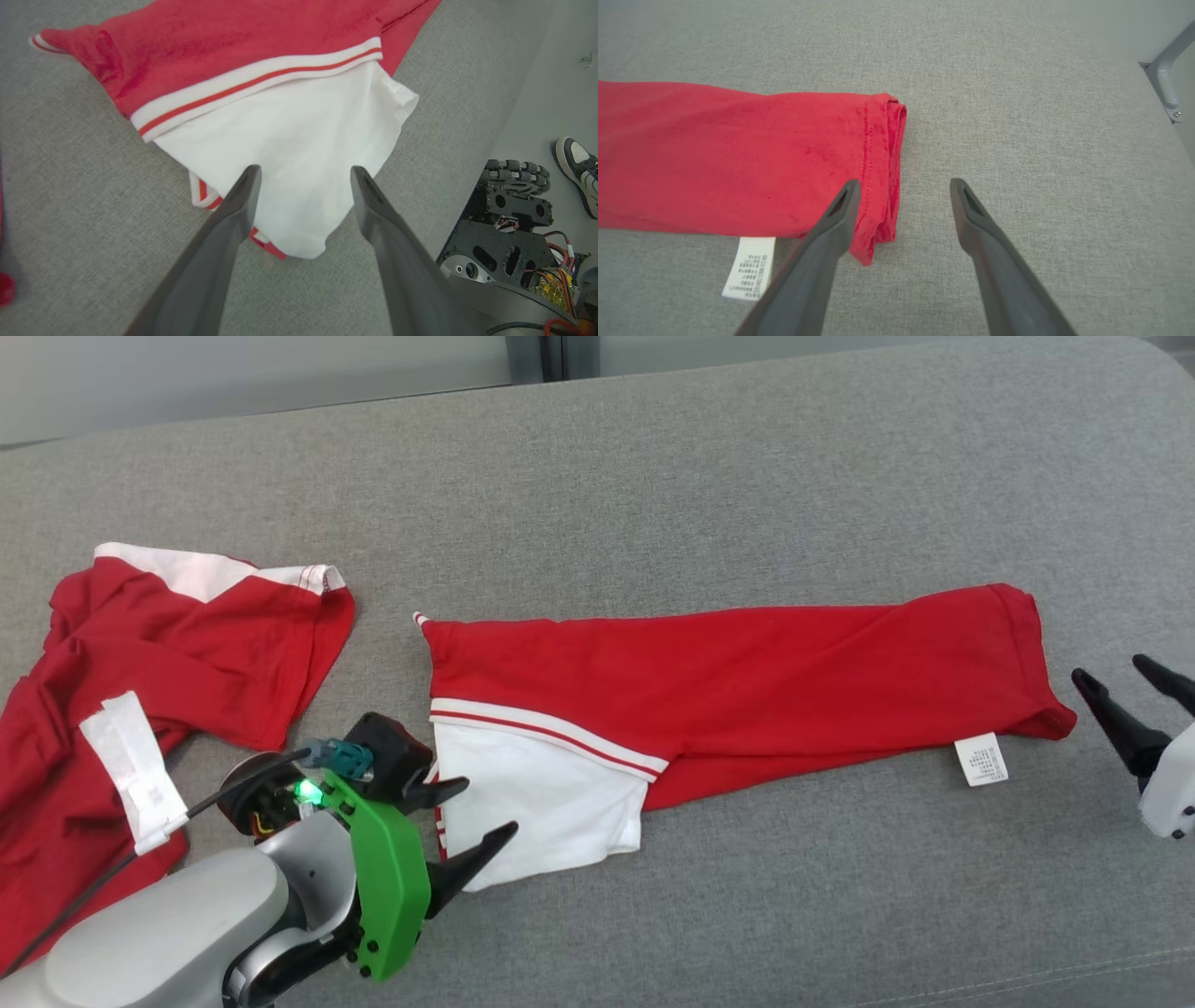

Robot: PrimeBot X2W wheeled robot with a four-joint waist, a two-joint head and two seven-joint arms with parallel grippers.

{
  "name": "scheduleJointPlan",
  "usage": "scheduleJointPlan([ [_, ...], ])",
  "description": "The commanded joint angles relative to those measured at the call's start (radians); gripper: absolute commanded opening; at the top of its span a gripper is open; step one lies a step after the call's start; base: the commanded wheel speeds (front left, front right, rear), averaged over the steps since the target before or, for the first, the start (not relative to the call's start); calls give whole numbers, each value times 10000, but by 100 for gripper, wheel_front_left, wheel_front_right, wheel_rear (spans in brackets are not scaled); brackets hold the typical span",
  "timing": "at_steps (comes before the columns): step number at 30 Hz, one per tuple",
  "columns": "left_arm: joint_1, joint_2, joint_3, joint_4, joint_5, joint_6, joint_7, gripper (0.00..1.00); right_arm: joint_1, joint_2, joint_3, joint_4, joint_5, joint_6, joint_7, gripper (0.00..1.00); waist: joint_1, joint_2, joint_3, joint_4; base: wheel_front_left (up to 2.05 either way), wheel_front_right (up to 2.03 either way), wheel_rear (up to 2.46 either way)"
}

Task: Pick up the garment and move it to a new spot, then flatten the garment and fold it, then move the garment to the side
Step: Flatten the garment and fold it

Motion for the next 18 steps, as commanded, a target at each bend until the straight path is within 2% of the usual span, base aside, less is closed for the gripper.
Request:
scheduleJointPlan([
  [1, 129, -43, 208, 75, 5, 154, -301, 100, -277, -360, -61, 38, 36, -16, -113, 100, 0, 0, -71, -28, 0, 0, 0],
  [7, 420, -443, 1699, 348, -444, 1104, -2688, 100, -710, -141, -760, -117, -217, -16, -387, 100, 0, 0, -277, -85, 0, 0, 0],
  [11, 800, -848, 2922, 709, -619, 1823, -4647, 100, -576, 503, -2400, -760, -1244, -14, -389, 100, 0, 0, -381, -114, 0, 0, 0],
  [14, 1123, -1235, 3761, 916, -344, 2230, -5074, 100, 29, 1155, -3900, -1363, -2082, -14, -388, 100, 0, 0, -457, -95, 0, 0, 0],
  [18, 2057, -2331, 5877, 693, 837, 2515, -5121, 100, 1087, 2210, -5927, -2353, -3325, -13, -390, 100, 0, 0, -541, -32, 0, 0, 0],
])
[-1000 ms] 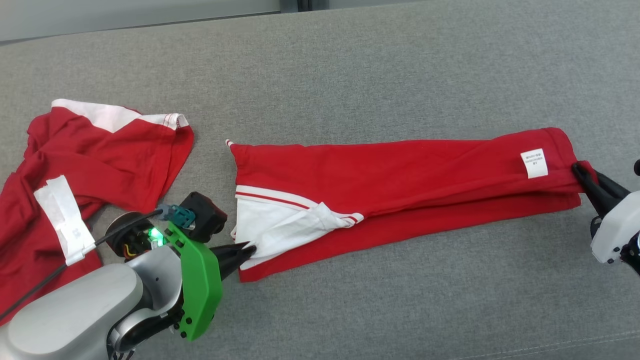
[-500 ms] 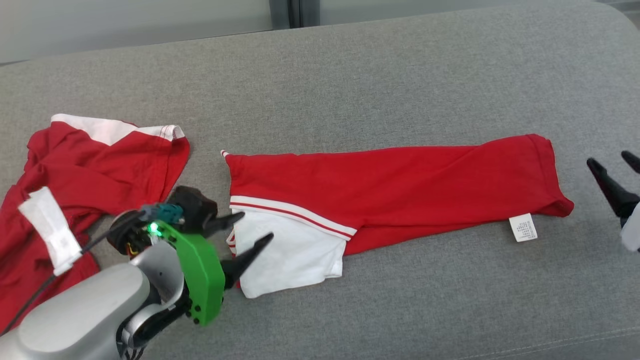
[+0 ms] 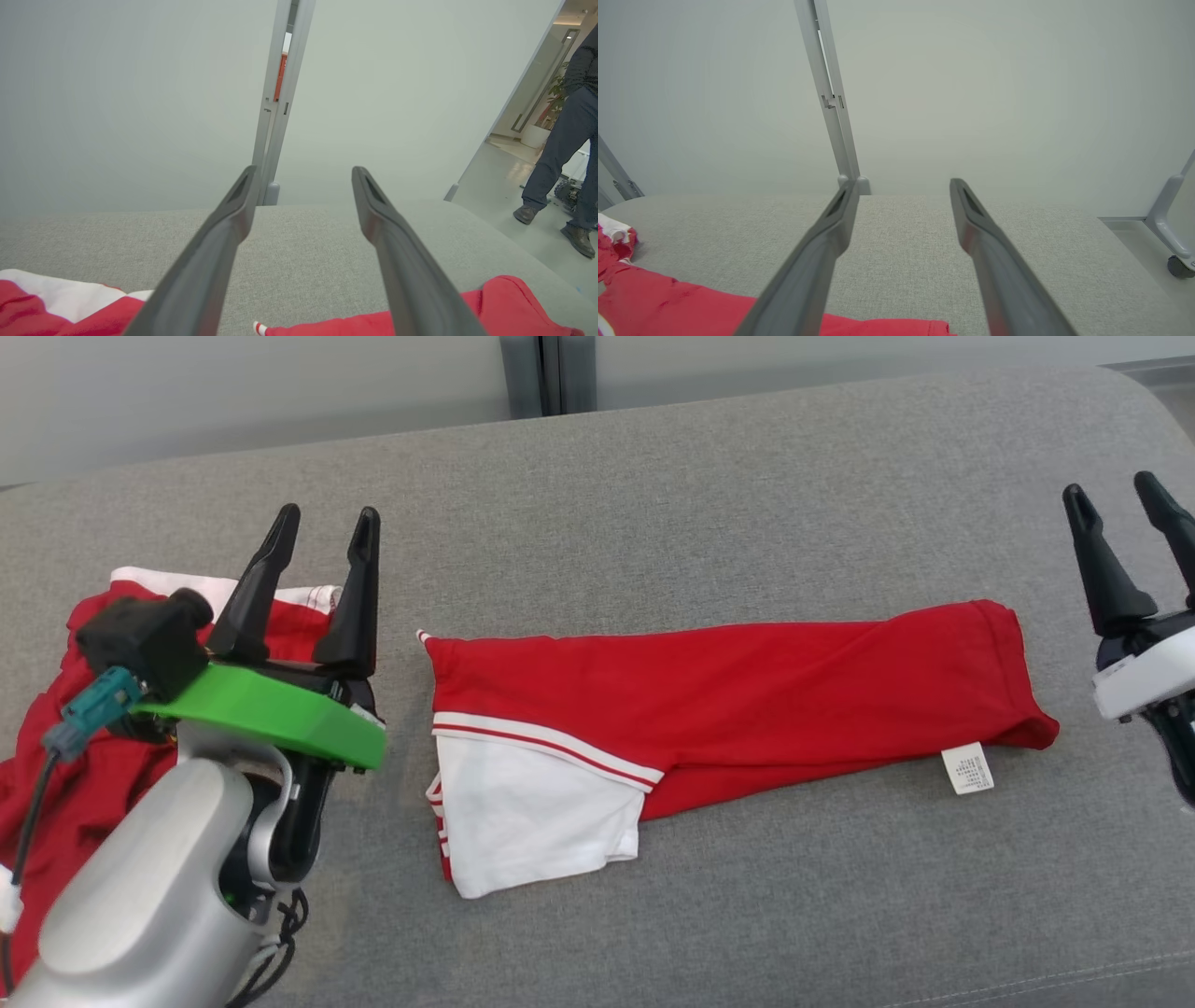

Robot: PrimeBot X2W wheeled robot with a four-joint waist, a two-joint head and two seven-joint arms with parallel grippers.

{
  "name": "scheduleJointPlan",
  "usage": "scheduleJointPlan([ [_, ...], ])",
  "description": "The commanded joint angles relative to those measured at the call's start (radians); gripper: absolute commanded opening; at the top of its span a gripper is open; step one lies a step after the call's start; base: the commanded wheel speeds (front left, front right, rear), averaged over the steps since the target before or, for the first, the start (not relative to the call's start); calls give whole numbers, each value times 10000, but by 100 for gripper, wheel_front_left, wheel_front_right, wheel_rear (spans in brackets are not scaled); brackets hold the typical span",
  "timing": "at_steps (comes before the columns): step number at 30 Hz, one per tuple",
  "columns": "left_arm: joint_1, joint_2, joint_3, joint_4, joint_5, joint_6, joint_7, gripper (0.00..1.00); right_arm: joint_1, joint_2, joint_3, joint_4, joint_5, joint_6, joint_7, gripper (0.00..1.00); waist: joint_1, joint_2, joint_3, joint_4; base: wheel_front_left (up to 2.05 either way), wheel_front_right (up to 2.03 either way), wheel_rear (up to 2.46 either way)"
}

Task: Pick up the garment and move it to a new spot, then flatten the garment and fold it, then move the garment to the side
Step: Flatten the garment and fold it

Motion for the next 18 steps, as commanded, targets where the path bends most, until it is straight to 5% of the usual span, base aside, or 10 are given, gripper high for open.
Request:
scheduleJointPlan([
  [1, 722, -393, 566, -64, 692, -8, -27, 100, 514, 448, -554, -386, -442, -7, -26, 100, 0, -1, -47, 38, 0, 0, 0],
  [7, 2478, -2146, 2903, -235, 3500, -786, -33, 100, 1986, 2024, -2158, -1799, -1853, -7, -28, 100, 0, -1, -146, 64, 0, 0, 0],
  [13, 3750, -3638, 4543, -116, 5584, -2065, -34, 100, 2865, 3019, -2487, -2347, -2866, -7, -28, 100, 0, -1, -176, 58, 0, 0, 0],
  [18, 4391, -4293, 5334, 72, 6709, -2782, -33, 100, 3241, 3568, -2570, -2458, -3230, -7, -29, 100, 0, -1, -173, 86, 0, 0, 0],
])
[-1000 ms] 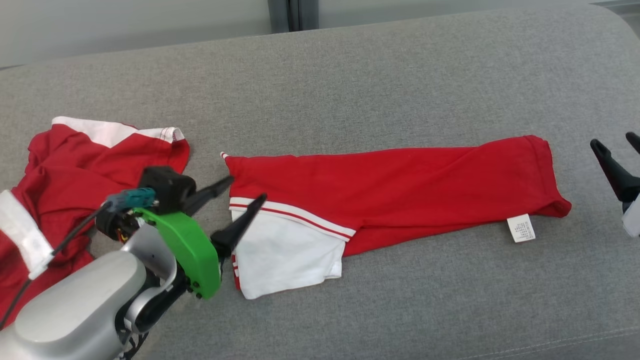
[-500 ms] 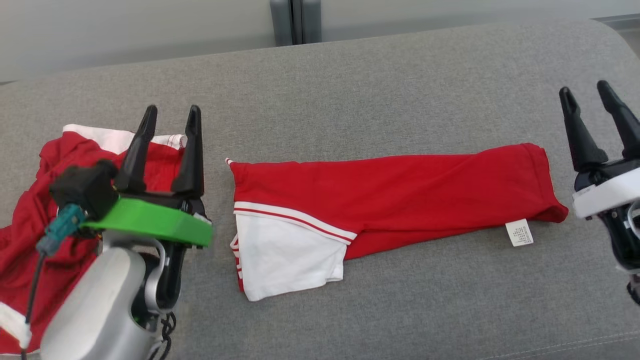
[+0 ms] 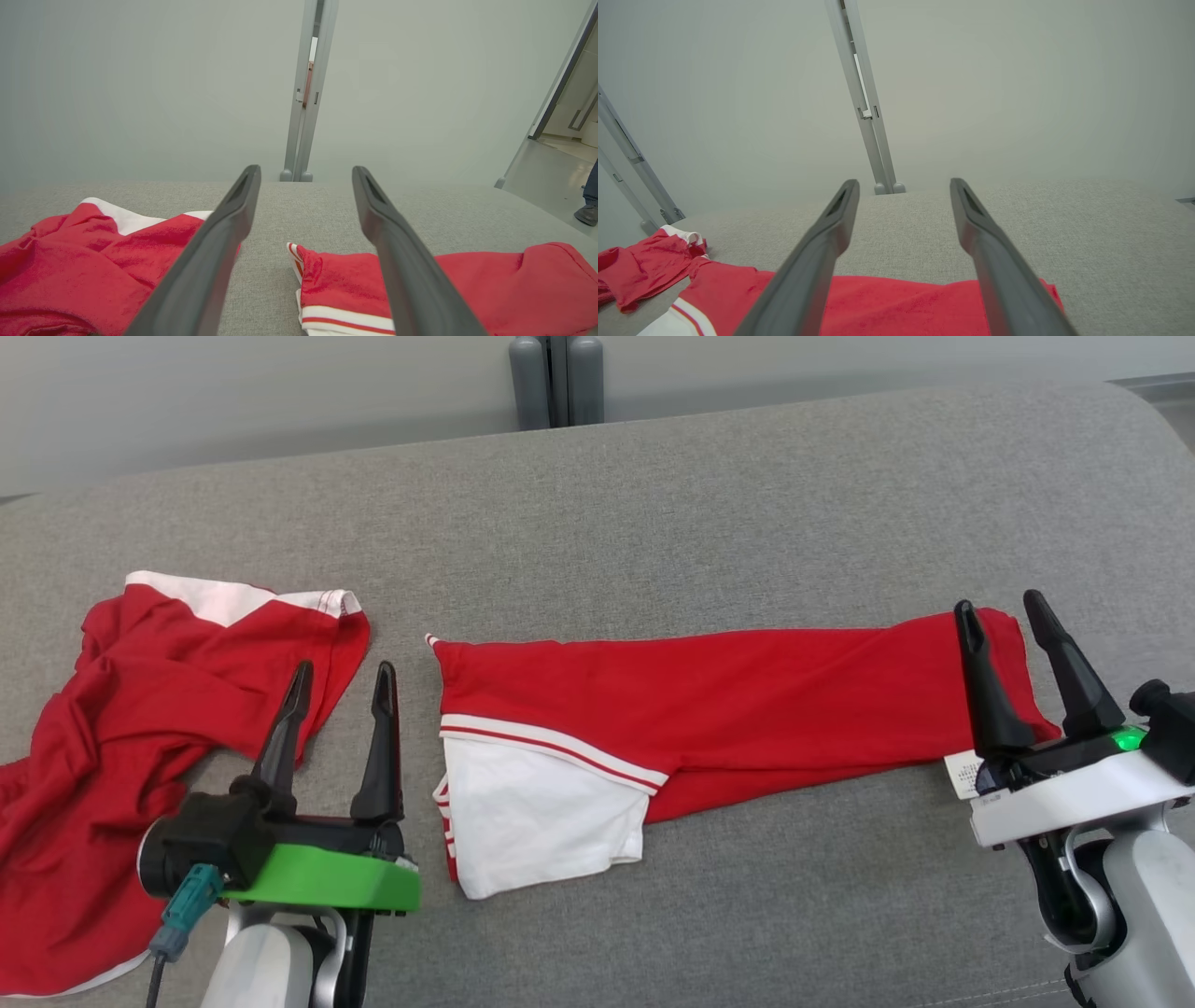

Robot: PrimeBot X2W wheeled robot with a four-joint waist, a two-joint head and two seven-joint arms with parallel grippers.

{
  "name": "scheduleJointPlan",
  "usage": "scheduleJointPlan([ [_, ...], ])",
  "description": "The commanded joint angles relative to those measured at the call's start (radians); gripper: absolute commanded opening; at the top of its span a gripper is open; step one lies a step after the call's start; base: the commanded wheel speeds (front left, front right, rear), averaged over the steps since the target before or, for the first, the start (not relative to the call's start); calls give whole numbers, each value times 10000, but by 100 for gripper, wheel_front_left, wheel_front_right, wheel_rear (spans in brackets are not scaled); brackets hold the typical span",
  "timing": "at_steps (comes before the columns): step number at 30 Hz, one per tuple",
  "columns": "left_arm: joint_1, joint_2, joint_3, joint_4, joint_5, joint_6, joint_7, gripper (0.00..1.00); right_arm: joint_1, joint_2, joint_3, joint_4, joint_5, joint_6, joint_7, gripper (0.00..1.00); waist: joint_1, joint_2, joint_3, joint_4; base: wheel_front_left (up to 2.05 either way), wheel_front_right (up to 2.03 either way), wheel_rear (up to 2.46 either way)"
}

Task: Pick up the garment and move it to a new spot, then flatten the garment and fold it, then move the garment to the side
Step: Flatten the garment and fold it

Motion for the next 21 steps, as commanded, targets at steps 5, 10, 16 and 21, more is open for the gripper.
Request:
scheduleJointPlan([
  [5, 305, -285, 451, 45, 413, -315, -16, 100, 240, 214, -53, -61, -265, -7, -29, 100, 1, -1, 114, 111, 0, 0, 0],
  [10, 59, -335, 371, 48, 586, -407, -12, 100, 78, 217, -239, 191, -397, -7, -29, 100, 1, -1, 402, 282, 0, 0, 0],
  [16, -241, -339, 59, 112, 395, -429, -12, 100, -308, 343, -1033, 1345, -726, -5, -29, 100, 1, -1, 946, 603, 0, 0, 0],
  [21, -398, -339, -223, 197, 415, -437, -12, 100, -671, 389, -1751, 2716, -860, -4, -29, 100, 1, -1, 1263, 885, 0, 0, 0],
])
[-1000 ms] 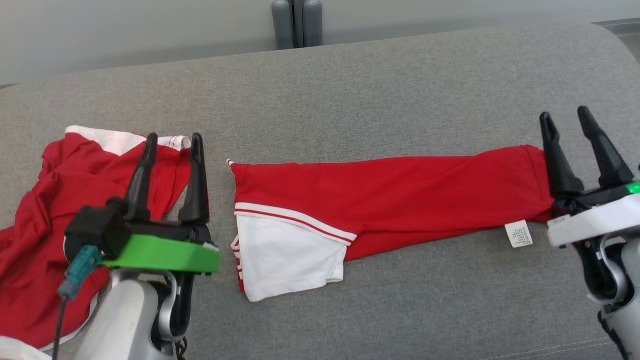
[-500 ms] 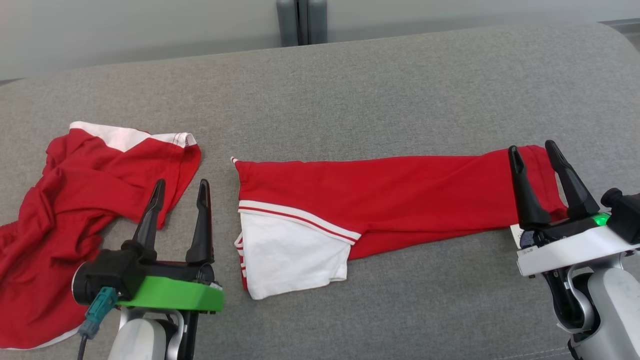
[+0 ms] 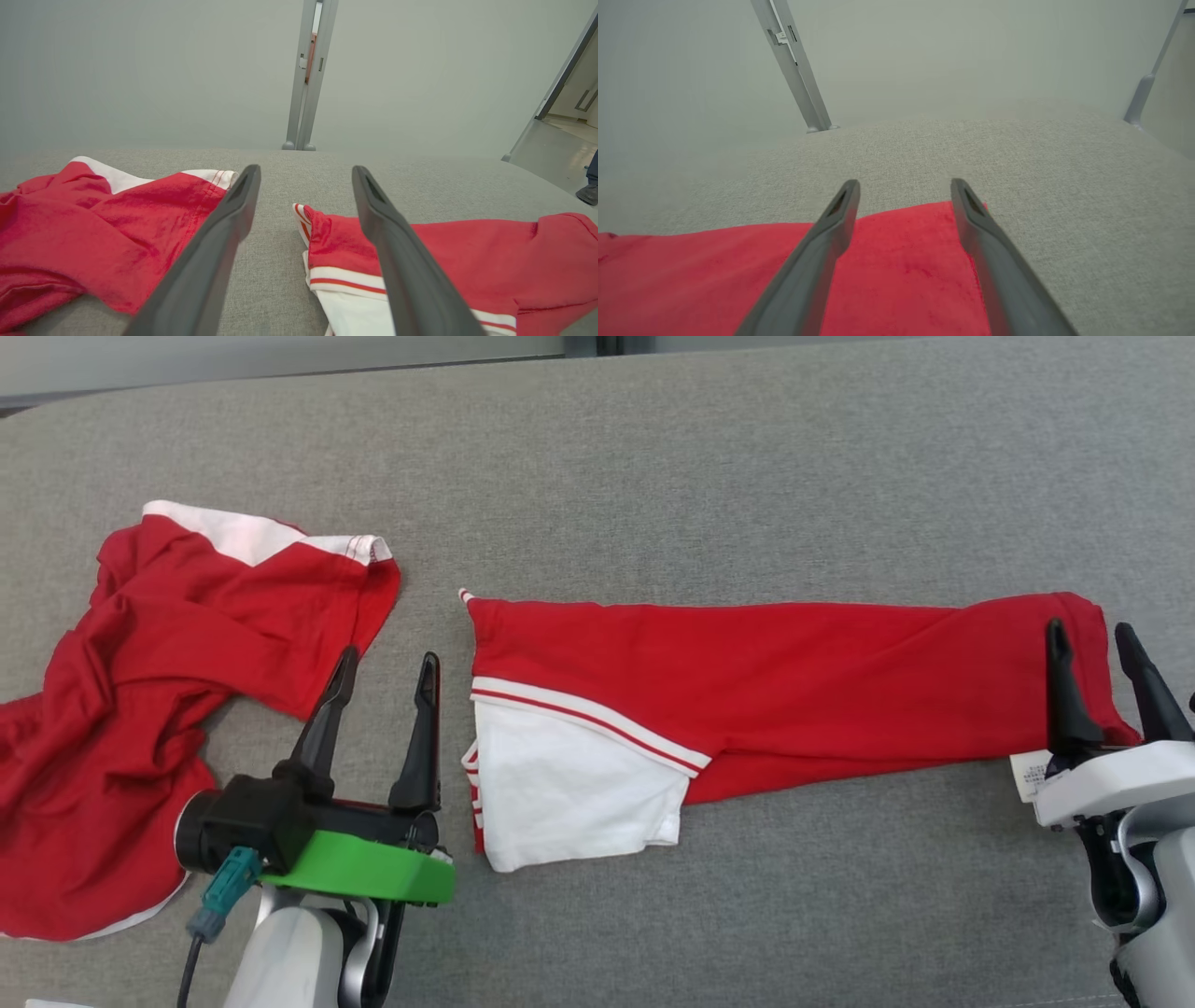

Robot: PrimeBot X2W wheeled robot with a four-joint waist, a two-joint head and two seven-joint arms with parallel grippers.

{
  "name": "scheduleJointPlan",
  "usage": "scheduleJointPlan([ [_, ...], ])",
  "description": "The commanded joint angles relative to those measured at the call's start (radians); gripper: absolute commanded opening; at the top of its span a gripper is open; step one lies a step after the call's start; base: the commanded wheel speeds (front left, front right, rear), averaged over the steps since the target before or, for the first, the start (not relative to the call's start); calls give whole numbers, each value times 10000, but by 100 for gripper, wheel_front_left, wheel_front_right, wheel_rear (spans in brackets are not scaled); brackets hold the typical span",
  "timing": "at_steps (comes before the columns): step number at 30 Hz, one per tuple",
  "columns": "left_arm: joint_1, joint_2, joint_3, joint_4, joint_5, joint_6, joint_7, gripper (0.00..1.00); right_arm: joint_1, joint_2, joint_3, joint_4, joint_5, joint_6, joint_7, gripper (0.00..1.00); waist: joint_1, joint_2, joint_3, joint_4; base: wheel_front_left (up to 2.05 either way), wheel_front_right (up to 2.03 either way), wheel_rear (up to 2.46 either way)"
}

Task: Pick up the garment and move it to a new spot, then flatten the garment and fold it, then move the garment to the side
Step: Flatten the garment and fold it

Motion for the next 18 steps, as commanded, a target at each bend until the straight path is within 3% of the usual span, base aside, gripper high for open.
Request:
scheduleJointPlan([
  [1, -208, 14, -40, 22, -51, -41, 1, 100, -200, 21, -204, 400, -11, 0, -29, 100, 0, -1, 263, 283, 0, 0, 0],
  [8, -306, 13, -179, 102, -40, -43, 1, 100, -715, 84, -1296, 2553, -200, 0, -29, 100, 0, -1, 455, 608, 0, 0, 0],
  [14, -377, 14, -168, 120, -11, -43, 1, 100, -946, 176, -1874, 3418, -443, -2, -28, 100, 0, -1, 587, 684, 0, 0, 0],
  [18, -408, 13, -147, 175, 26, -43, 1, 100, -999, 282, -1634, 3816, -289, -2, -3, 100, 0, -1, 633, 653, 0, 0, 0],
])
